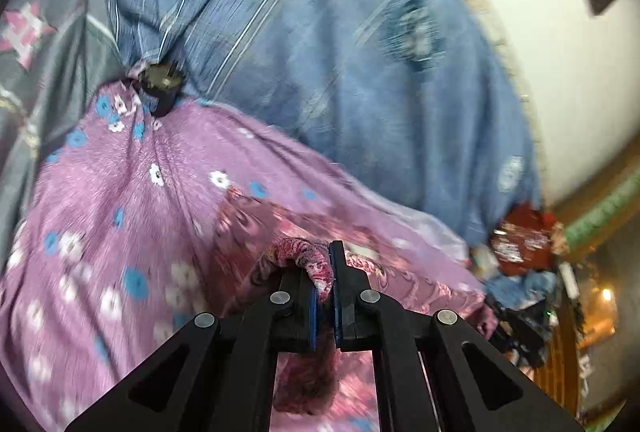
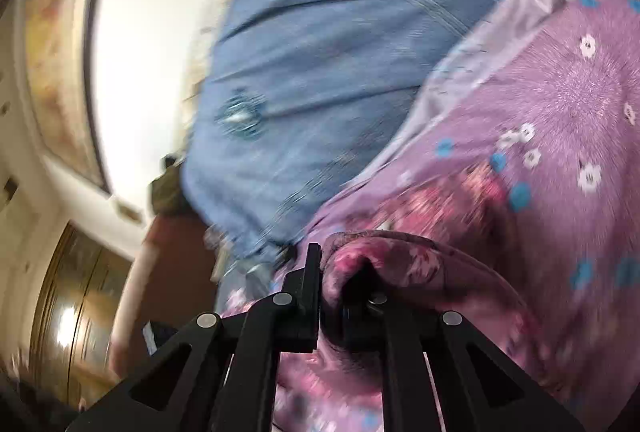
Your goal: Fold small clothes
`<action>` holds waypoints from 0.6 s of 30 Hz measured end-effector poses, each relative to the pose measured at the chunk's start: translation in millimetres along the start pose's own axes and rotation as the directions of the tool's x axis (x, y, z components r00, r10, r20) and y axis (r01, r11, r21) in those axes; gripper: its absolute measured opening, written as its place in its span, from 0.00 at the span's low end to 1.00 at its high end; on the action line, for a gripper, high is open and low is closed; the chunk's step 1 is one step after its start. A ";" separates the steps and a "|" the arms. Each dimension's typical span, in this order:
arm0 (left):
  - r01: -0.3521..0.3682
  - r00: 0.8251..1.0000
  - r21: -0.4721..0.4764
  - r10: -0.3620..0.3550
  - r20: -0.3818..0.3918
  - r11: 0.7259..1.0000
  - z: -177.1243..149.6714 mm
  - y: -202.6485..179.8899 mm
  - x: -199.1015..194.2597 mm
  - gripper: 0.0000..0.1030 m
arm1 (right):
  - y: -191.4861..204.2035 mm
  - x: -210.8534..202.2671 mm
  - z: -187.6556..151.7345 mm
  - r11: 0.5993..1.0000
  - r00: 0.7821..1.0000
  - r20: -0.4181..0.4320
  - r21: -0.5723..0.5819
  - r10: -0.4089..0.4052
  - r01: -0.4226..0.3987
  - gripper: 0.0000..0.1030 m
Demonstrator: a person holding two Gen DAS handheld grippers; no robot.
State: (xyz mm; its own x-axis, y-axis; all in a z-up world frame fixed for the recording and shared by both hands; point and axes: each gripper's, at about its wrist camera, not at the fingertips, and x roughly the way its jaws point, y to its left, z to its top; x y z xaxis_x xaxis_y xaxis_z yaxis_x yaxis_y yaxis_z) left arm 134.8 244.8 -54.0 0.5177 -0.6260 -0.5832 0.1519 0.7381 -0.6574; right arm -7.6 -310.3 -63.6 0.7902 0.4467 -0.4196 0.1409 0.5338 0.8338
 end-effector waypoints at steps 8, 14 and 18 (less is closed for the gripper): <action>-0.085 0.995 -0.080 0.081 -0.049 0.993 28.8 31.6 117.8 0.04 | -72.4 77.8 26.7 0.994 0.998 -0.045 0.094 -0.047 0.051 0.06; -0.097 0.993 -0.134 0.086 -0.083 0.986 35.5 44.2 166.4 0.05 | -97.5 105.1 38.2 0.988 0.995 -0.087 0.139 -0.051 0.063 0.07; -0.036 0.998 -0.212 0.024 -0.059 0.977 38.4 52.3 169.3 0.08 | -102.7 94.8 41.1 0.979 0.997 -0.076 0.204 0.014 0.002 0.28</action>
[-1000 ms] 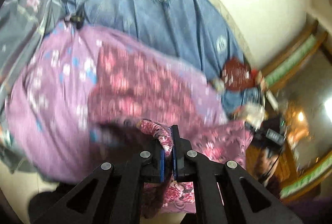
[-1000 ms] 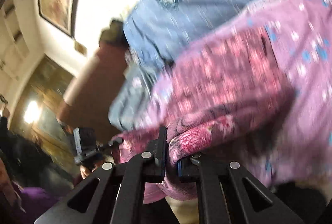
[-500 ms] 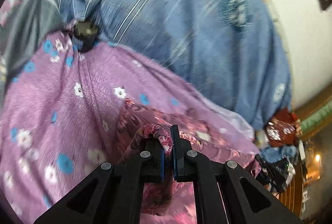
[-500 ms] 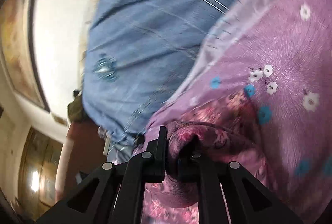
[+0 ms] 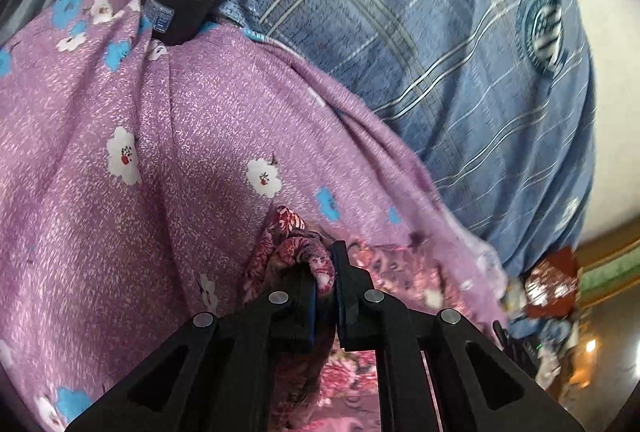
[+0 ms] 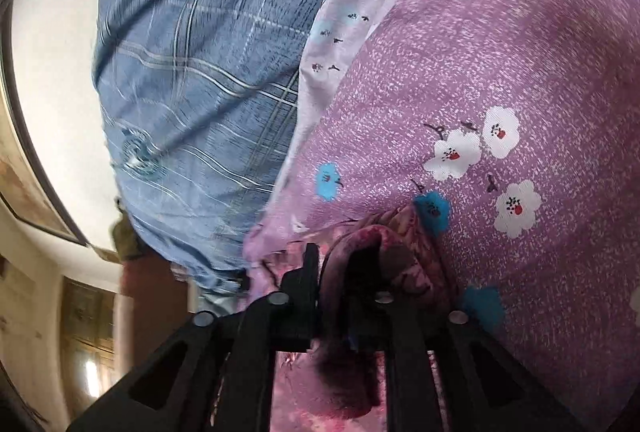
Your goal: Fold small clothes
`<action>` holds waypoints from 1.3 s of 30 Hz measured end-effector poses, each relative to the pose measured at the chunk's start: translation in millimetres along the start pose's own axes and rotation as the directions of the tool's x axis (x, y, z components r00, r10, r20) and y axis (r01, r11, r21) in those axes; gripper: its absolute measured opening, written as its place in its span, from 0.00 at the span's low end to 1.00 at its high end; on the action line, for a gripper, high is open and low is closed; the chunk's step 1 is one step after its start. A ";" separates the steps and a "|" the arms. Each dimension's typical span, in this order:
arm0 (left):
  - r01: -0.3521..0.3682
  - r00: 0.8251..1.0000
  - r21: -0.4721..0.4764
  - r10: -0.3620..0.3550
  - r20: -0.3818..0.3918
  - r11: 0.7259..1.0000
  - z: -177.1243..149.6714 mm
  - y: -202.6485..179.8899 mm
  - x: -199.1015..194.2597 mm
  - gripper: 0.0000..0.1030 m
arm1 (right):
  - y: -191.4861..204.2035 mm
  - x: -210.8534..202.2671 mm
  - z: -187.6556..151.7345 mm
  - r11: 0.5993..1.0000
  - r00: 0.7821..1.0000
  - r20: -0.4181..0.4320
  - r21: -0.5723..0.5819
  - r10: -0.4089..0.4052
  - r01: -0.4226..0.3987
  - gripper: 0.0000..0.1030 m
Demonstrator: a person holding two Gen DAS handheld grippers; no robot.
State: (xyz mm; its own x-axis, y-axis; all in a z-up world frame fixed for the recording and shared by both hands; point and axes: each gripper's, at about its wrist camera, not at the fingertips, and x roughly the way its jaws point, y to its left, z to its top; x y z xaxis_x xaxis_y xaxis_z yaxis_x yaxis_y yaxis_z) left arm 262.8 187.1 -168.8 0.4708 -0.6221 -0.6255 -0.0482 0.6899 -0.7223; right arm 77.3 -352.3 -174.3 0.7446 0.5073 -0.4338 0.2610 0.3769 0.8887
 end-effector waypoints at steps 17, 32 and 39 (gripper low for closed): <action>-0.058 0.987 -0.031 0.062 0.149 0.998 -64.8 -15.9 -34.1 0.58 | 88.8 -45.9 -74.7 0.868 0.927 0.191 -0.331 -0.322 0.370 0.56; 0.021 0.985 0.127 -0.043 0.167 0.992 -35.8 -38.1 -19.1 0.15 | 97.3 26.0 -70.7 0.560 0.721 0.154 -0.529 -0.675 0.637 0.14; 0.122 0.959 0.069 -0.135 0.248 0.990 -12.4 -24.2 -24.5 0.15 | 65.3 -16.5 -16.9 0.950 0.954 0.089 -0.109 -0.285 0.293 0.17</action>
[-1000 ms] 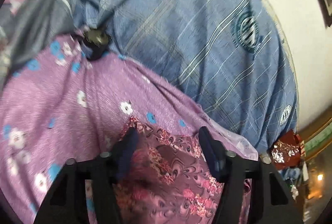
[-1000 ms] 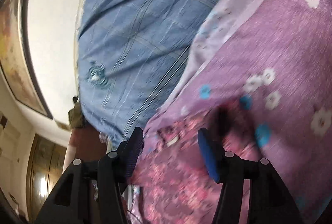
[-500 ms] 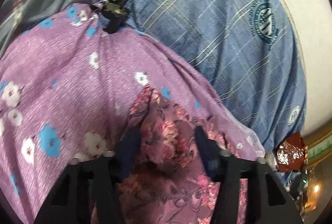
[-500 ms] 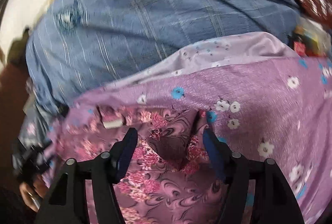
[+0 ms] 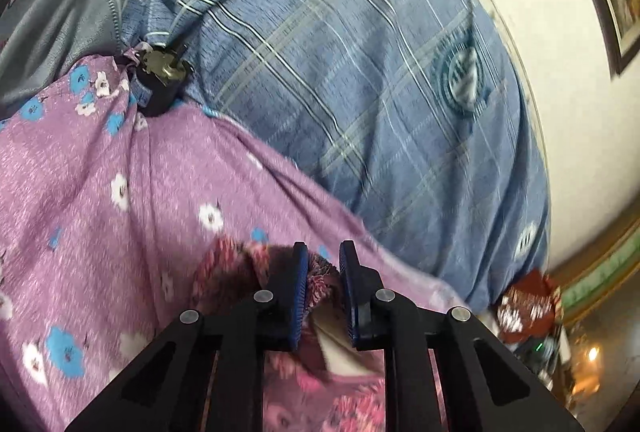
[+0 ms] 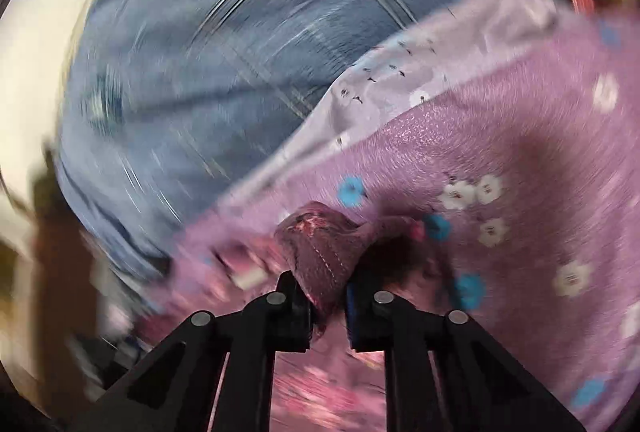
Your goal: Fold small clothes
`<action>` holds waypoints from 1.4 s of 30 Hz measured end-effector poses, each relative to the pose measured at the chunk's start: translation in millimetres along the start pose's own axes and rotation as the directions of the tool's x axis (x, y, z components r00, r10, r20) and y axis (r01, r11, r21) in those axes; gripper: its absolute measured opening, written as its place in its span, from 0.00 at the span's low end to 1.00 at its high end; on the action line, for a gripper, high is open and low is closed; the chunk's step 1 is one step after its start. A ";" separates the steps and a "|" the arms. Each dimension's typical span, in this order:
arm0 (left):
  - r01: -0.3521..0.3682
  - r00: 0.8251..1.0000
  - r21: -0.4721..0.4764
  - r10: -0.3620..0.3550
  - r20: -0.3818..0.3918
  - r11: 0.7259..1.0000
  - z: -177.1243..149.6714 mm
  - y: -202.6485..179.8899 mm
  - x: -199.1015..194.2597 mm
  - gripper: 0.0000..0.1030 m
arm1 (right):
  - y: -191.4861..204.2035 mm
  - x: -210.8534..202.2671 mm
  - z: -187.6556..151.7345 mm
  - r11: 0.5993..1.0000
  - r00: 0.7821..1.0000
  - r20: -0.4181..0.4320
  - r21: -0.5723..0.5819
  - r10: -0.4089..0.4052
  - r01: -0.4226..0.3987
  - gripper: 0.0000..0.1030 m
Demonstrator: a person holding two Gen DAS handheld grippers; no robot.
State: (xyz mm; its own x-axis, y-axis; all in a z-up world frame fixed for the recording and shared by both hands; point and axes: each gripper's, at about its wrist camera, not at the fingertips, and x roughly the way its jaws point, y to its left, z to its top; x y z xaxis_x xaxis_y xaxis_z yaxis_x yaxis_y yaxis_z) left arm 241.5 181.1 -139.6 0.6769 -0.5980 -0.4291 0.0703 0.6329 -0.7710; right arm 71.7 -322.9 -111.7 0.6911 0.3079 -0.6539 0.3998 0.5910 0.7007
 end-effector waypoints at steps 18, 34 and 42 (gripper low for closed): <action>-0.050 0.982 0.205 0.085 -0.166 0.978 -13.7 -28.1 8.6 0.45 | 54.9 9.5 -55.2 0.861 0.984 -0.096 -0.501 -0.152 0.084 0.45; 0.107 0.917 0.242 -0.001 -0.400 0.965 -24.4 -33.5 73.1 0.47 | 131.9 117.7 -13.7 0.900 0.996 0.032 -0.427 -0.080 0.087 0.30; -0.127 0.967 0.146 0.155 -0.200 0.981 1.1 6.9 89.8 0.51 | 73.9 47.4 -2.8 0.867 0.968 0.060 -0.434 -0.242 0.244 0.28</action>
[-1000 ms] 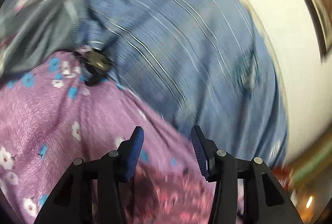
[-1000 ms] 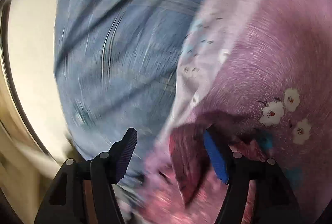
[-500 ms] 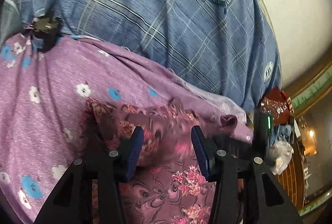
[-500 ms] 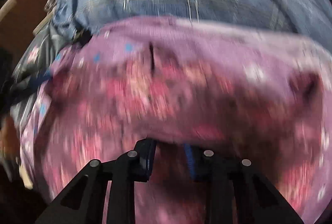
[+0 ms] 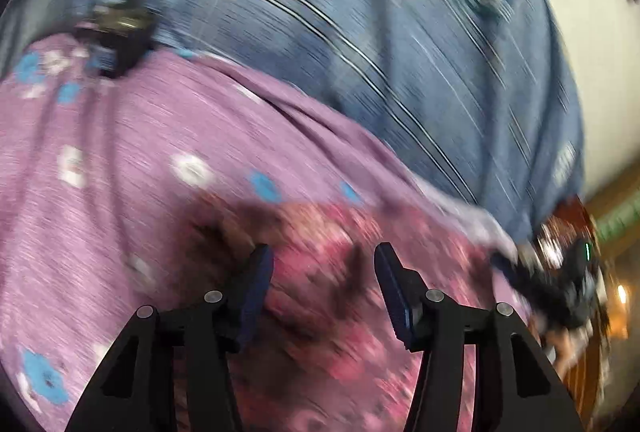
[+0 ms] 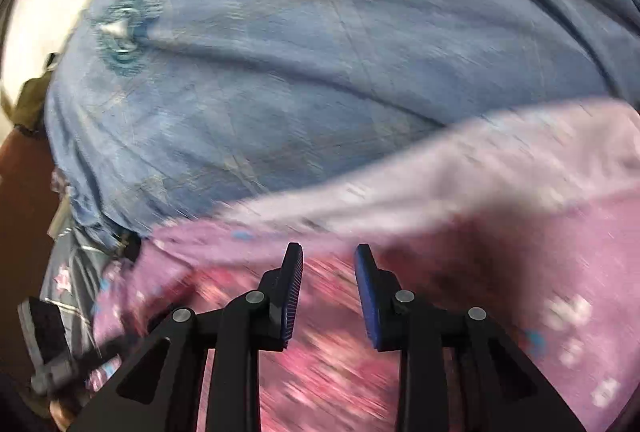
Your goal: Fold small clothes
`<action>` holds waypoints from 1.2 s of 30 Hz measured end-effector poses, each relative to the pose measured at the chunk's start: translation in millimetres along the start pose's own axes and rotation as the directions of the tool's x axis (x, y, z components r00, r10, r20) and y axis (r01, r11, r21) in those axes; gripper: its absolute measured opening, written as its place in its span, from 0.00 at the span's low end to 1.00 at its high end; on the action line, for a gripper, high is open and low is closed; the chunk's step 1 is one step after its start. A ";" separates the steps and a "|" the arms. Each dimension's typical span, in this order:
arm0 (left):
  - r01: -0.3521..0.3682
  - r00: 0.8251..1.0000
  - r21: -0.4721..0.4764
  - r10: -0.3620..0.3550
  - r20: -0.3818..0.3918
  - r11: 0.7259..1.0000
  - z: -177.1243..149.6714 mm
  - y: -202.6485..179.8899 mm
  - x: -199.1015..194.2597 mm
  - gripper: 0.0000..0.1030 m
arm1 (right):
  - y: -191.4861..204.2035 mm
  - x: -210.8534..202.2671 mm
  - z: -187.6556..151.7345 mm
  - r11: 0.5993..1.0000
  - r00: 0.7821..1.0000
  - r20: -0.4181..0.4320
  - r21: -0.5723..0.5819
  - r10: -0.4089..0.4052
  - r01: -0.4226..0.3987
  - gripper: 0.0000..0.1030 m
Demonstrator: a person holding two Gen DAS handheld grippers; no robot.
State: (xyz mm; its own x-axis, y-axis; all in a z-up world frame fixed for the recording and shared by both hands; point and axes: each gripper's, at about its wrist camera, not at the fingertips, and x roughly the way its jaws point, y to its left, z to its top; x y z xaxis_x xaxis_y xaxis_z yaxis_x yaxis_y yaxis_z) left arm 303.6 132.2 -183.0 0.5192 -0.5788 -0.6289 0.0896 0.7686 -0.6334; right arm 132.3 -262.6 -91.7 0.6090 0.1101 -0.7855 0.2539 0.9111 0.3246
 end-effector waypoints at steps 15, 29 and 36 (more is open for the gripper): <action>-0.216 0.932 -0.075 0.229 0.281 0.973 20.0 13.3 -78.5 0.58 | 81.9 15.7 -32.1 0.955 0.967 -0.160 -0.187 0.200 -0.229 0.29; -0.247 0.961 -0.052 0.251 0.118 0.968 21.3 34.2 -114.2 0.58 | 212.4 66.4 -32.2 0.925 0.956 -0.050 -0.242 0.289 -0.292 0.29; -0.110 0.992 -0.008 0.110 0.062 0.994 -46.1 45.0 -149.5 0.57 | 137.1 -36.5 -116.0 0.934 0.967 -0.079 -0.251 0.240 -0.253 0.29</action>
State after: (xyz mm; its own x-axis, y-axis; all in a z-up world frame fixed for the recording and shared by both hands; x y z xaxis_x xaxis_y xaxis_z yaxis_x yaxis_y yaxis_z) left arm 190.8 240.8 -138.3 0.5773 -0.4726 -0.6659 0.0249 0.8253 -0.5642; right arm 57.7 -95.6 -79.7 0.5905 0.3569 -0.7238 -0.1055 0.9233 0.3692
